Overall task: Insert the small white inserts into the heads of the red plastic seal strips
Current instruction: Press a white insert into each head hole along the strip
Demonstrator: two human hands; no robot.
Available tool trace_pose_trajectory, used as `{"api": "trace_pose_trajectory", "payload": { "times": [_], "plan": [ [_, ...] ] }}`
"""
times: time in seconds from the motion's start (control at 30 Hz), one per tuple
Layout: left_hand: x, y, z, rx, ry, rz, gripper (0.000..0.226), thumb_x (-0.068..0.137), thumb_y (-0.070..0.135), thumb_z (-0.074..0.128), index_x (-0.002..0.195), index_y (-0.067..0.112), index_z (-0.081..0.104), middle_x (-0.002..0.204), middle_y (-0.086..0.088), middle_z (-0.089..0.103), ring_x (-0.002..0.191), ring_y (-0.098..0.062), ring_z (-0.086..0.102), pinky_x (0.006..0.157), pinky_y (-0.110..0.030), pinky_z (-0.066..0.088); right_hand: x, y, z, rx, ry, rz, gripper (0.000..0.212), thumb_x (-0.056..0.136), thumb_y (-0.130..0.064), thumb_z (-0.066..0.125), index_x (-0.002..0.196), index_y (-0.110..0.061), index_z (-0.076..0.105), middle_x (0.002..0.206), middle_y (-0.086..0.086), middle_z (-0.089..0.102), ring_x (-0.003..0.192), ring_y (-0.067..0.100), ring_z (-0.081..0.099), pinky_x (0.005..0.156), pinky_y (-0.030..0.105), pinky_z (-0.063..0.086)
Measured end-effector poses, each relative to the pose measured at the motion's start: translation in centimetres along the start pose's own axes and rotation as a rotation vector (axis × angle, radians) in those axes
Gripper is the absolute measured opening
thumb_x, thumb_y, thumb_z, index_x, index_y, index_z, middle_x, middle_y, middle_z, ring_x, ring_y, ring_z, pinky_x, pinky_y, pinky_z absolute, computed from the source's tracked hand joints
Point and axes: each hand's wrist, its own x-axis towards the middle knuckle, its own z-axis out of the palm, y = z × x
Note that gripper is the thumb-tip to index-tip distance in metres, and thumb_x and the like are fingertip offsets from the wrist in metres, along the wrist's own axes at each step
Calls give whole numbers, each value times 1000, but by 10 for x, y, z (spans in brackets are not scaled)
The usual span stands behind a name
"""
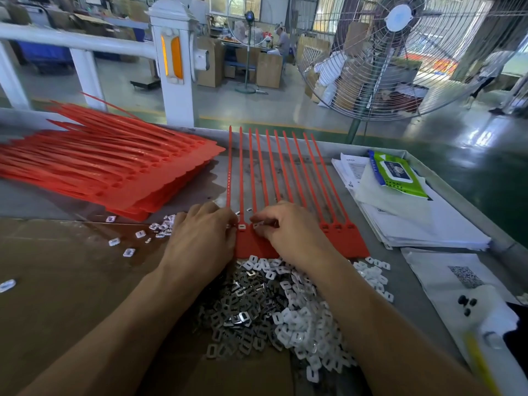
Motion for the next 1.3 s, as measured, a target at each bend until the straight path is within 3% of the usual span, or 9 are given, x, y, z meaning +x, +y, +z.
{"api": "trace_pose_trajectory", "payload": {
  "times": [0.13,0.3,0.63,0.93,1.1,1.23,1.3],
  "plan": [
    [0,0,-1,5,-1,-7,27,97,40,51,120,35,64,121,8,60,118,-20,51,101,-41,33,-8,1,-9,39,-8,3,33,101,-20,64,134,-28,68,123,-8,68,105,4,57,91,19,43],
    [-1,0,-1,-5,-8,-16,27,97,39,51,120,35,64,123,8,60,120,-20,50,103,-41,32,-17,1,-14,-24,-28,-54,31,103,-15,60,132,-23,70,122,-5,65,113,11,61,101,28,50],
    [-1,1,0,-15,4,-16,26,97,39,52,120,35,63,122,8,60,119,-20,50,103,-41,32,-19,-6,-10,-262,-78,-137,30,104,-21,53,127,-25,72,111,-1,58,107,17,55,93,32,49],
    [-1,2,2,4,15,-9,26,97,40,52,119,35,64,119,7,61,117,-21,51,98,-40,32,-21,-22,-13,-507,-80,-205,36,99,-13,53,130,-27,66,109,-2,51,110,22,54,86,37,47],
    [0,0,2,-4,9,-11,23,95,39,54,116,35,65,117,7,61,114,-22,52,98,-41,34,-25,-14,-13,-401,-67,-167,40,100,-15,53,134,-31,67,112,-5,58,110,17,55,93,35,48],
    [0,-1,1,-24,4,-1,22,94,39,56,113,35,66,114,6,61,113,-23,53,97,-42,36,-29,-15,-13,-264,29,-187,24,102,-25,57,119,-28,74,104,-10,67,100,11,62,91,34,51],
    [0,-2,1,-27,-1,-3,23,94,39,56,114,35,65,113,6,61,113,-23,53,97,-42,36,-31,-19,-15,-164,-38,-210,15,99,-33,64,108,-30,76,95,-14,65,90,5,61,84,29,49]
  ]
}}
